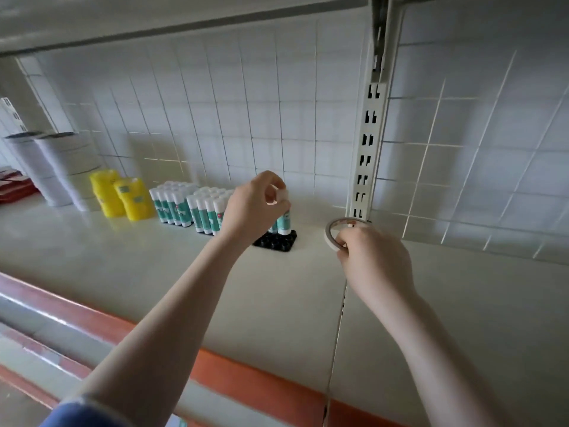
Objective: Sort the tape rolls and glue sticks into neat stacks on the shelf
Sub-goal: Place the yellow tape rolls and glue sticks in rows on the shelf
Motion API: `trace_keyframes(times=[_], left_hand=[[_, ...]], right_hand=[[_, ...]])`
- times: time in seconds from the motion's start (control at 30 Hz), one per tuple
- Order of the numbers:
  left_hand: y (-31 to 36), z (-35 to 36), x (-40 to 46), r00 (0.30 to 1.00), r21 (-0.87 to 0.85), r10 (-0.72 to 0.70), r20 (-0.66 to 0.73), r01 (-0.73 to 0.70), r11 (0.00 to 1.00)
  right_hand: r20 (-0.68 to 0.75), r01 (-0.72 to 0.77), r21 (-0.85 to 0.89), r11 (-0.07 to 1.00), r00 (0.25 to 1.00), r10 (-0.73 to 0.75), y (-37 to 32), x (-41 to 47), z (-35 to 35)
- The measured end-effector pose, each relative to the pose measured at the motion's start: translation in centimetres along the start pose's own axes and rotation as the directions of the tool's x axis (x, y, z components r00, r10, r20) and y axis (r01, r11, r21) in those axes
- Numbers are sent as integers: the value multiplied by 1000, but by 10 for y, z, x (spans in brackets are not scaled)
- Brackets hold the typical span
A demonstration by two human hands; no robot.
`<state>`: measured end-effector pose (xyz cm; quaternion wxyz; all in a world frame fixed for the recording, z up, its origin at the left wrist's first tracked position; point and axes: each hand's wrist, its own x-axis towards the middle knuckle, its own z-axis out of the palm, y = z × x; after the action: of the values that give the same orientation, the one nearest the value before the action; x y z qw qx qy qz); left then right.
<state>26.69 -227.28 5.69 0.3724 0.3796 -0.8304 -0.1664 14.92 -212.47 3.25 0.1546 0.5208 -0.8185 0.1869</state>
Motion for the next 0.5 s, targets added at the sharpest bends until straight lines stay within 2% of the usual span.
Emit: trace_keyframes(times=[0.2, 0.5], left_hand=[[-5, 24, 31, 987, 51, 104, 119, -111, 993], [-26, 41, 46, 974, 122, 127, 190, -151, 981]], right_hand=[[26, -67, -5, 998, 997, 67, -5, 1, 11], [25, -90, 38, 995, 996, 89, -20, 4, 17]])
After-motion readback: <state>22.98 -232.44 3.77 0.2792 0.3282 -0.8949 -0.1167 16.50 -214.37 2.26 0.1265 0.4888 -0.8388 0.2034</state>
